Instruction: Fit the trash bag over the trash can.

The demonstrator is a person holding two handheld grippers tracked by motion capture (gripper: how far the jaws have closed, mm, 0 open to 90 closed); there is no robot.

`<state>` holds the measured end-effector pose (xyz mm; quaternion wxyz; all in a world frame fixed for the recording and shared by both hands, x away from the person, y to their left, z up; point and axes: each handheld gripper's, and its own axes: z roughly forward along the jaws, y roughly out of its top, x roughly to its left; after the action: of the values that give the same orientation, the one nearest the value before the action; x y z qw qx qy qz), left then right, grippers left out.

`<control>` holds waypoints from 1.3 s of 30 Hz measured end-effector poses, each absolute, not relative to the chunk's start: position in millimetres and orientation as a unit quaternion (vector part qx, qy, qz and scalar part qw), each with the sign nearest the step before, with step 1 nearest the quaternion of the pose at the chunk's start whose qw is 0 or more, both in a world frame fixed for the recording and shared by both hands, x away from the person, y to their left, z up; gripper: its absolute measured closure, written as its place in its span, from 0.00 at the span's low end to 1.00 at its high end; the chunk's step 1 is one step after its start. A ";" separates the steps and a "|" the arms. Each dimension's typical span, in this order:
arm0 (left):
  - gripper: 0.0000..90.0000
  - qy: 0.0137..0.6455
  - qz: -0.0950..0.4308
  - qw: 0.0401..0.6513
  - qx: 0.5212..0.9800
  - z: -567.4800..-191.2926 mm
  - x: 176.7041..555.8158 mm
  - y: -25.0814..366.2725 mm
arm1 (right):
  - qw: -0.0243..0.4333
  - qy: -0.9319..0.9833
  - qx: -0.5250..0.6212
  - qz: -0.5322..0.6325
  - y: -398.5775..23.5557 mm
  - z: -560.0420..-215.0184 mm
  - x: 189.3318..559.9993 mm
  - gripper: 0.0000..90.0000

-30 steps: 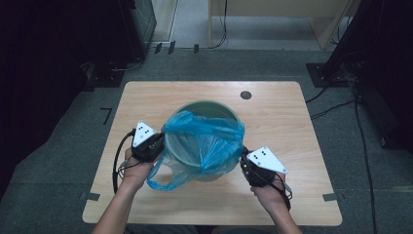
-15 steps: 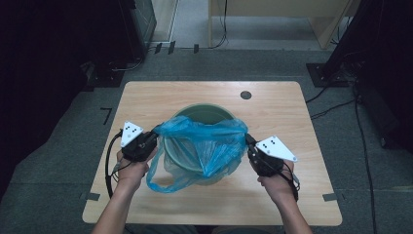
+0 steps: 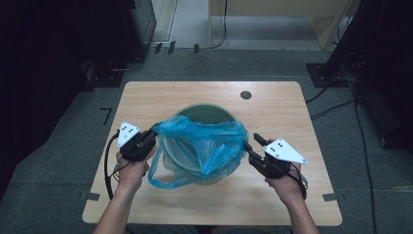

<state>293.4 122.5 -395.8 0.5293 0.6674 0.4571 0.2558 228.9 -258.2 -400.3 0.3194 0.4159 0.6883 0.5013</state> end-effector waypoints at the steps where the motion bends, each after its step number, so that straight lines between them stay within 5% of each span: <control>1: 0.99 0.459 0.256 0.531 0.665 -395.0 293.4 123.9 | 0.319 0.688 0.416 0.501 -258.2 -400.3 228.9 0.63; 12: 0.98 0.446 0.264 0.553 0.652 -379.6 287.7 123.2 | 0.334 0.664 0.390 0.544 -278.1 -381.5 211.3 0.59; 21: 0.98 0.436 0.270 0.560 0.651 -370.0 286.1 117.0 | 0.309 0.658 0.320 0.608 -245.4 -358.5 193.0 0.55; 26: 0.98 0.434 0.269 0.560 0.653 -369.1 285.7 115.4 | 0.278 0.687 0.257 0.620 -215.1 -361.5 191.3 0.36; 29: 0.97 0.432 0.268 0.560 0.654 -369.0 285.1 116.4 | 0.266 0.696 0.264 0.613 -209.8 -365.9 196.8 0.33; 31: 0.97 0.431 0.268 0.561 0.654 -368.9 284.8 117.6 | 0.262 0.702 0.271 0.604 -206.5 -370.1 200.7 0.39; 32: 0.97 0.431 0.268 0.562 0.654 -369.0 284.9 118.3 | 0.265 0.704 0.275 0.599 -205.3 -371.8 201.8 0.49; 33: 0.96 0.431 0.268 0.561 0.654 -369.0 285.2 119.2 | 0.273 0.707 0.281 0.588 -203.6 -374.3 202.5 0.72; 34: 0.96 0.431 0.268 0.561 0.654 -369.2 285.5 120.0 | 0.274 0.709 0.281 0.586 -203.3 -375.1 202.8 0.81; 39: 0.93 0.434 0.266 0.558 0.655 -373.3 288.3 121.8 | 0.281 0.701 0.290 0.588 -205.9 -373.0 204.3 0.97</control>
<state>288.3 121.8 -373.3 0.5580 0.6555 0.4335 0.2664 204.3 -205.9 -373.0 0.2811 0.2902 0.7010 0.5876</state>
